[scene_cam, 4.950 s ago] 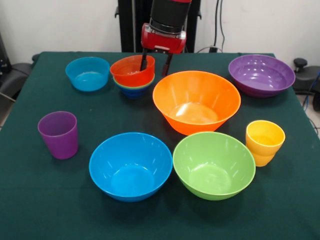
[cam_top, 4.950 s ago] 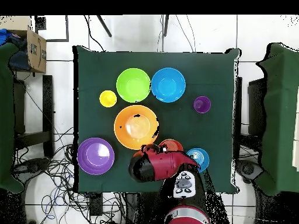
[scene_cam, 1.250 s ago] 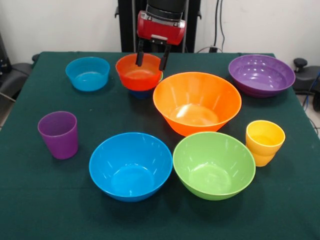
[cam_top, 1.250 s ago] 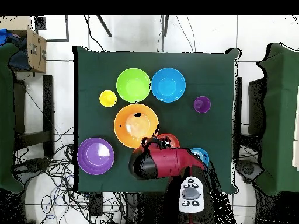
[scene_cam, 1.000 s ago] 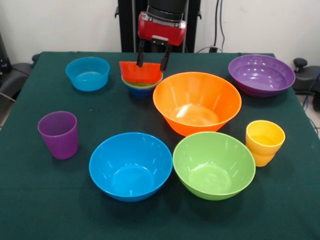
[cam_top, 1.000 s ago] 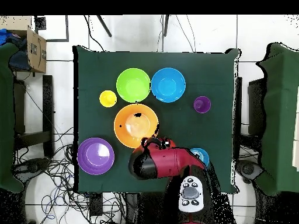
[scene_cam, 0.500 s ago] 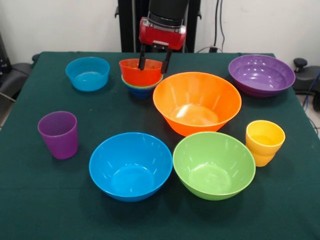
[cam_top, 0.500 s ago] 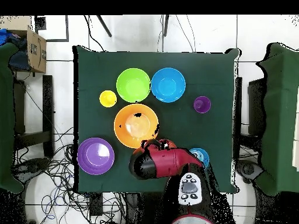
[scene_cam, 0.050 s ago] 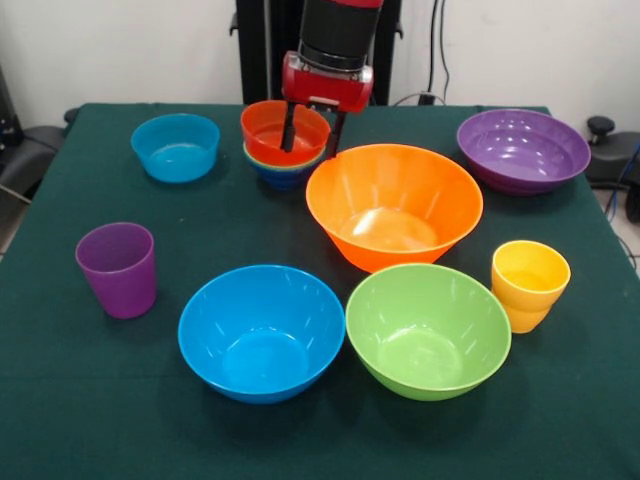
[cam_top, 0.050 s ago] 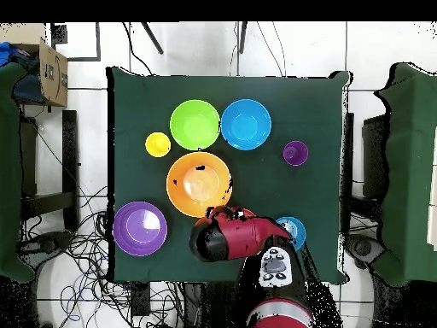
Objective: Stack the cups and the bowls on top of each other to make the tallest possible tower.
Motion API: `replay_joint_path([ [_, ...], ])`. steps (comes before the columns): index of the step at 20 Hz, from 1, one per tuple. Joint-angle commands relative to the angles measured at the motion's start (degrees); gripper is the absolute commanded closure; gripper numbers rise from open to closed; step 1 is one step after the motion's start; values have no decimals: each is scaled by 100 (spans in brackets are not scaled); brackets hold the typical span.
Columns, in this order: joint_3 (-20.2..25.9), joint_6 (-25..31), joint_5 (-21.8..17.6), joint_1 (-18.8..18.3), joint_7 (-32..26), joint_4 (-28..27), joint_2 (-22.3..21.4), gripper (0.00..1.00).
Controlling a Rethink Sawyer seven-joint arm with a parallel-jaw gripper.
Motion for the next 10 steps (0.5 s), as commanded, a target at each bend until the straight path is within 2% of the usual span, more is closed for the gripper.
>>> replay_joint_path([
  [1,448,-403,-15,-35,620,-293,678,0],
  [10,544,-51,51,-18,501,-158,311,0],
])
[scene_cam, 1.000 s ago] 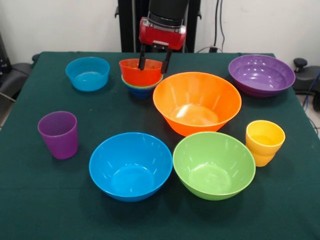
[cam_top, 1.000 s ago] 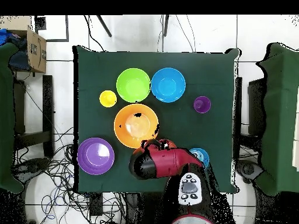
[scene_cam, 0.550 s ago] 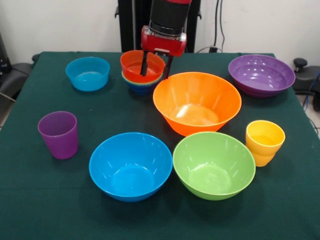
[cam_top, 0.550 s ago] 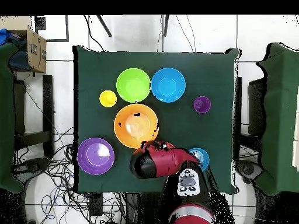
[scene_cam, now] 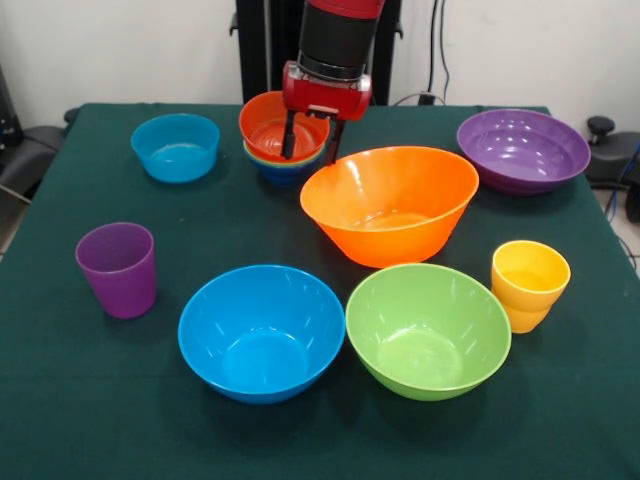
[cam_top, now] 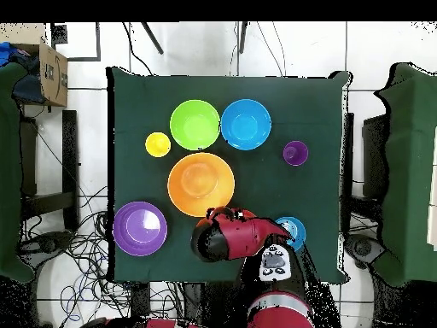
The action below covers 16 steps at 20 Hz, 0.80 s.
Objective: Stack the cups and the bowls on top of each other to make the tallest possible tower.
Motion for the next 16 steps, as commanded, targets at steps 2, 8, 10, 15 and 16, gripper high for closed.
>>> replay_joint_path([
  [2,646,221,65,-62,435,-89,-1,0],
  [8,804,824,175,-161,224,12,-474,0],
  [10,834,930,192,-174,193,17,-547,0],
  [15,900,1161,230,-191,171,-7,-667,0],
  [16,897,1165,222,-189,187,-11,-657,0],
])
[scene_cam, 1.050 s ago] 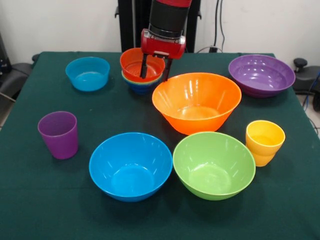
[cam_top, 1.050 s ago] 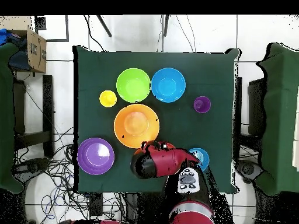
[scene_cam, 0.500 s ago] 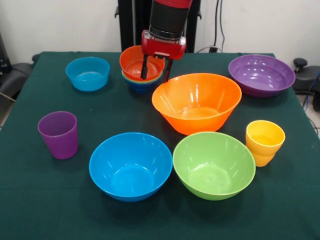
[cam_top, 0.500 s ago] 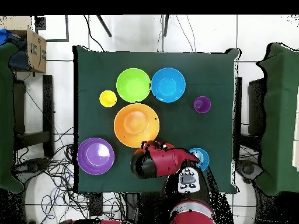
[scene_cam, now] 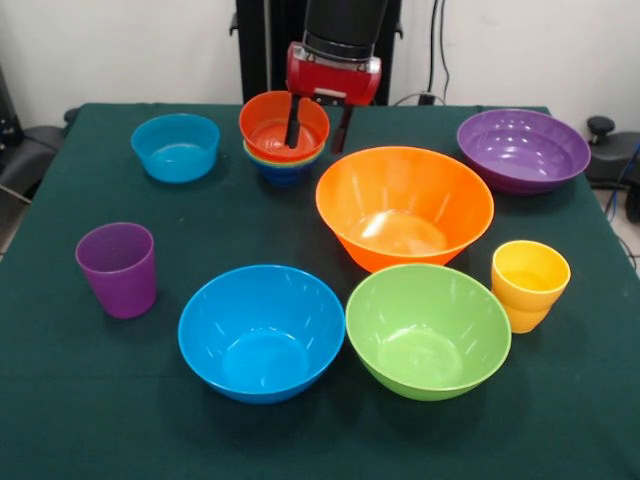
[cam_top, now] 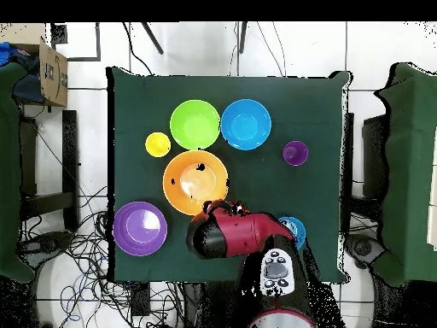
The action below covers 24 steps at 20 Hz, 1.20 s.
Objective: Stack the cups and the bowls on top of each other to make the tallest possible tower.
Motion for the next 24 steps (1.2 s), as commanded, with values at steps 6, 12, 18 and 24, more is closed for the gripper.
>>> replay_joint_path([
  [6,420,753,106,-9,314,-17,30,0],
  [12,37,779,-1,140,426,106,110,0],
  [18,-73,666,-77,116,438,262,126,0],
  [24,62,426,-51,45,488,375,233,0],
])
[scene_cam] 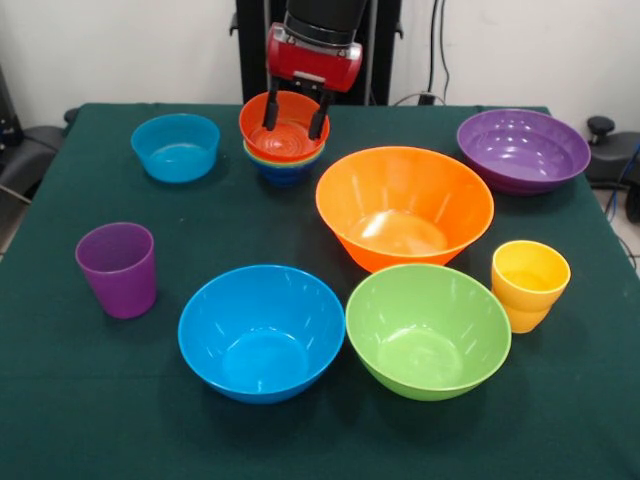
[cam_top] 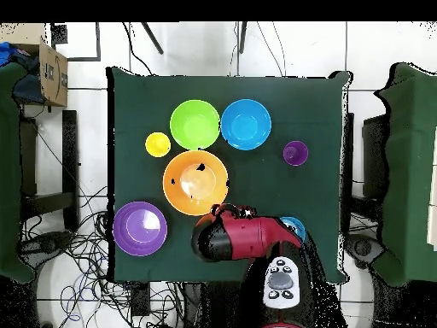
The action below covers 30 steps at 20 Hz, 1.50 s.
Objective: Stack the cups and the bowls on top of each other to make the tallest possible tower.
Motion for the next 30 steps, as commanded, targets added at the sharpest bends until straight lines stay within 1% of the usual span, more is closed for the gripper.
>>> replay_joint_path([
  [1,329,133,-44,30,520,357,386,0],
  [6,282,99,-30,77,575,355,472,0],
  [11,403,-21,7,-35,586,402,575,0],
  [17,462,-145,39,-28,652,553,547,0],
  [25,497,-171,102,15,683,574,539,0],
  [30,596,-273,93,-48,666,599,610,0],
])
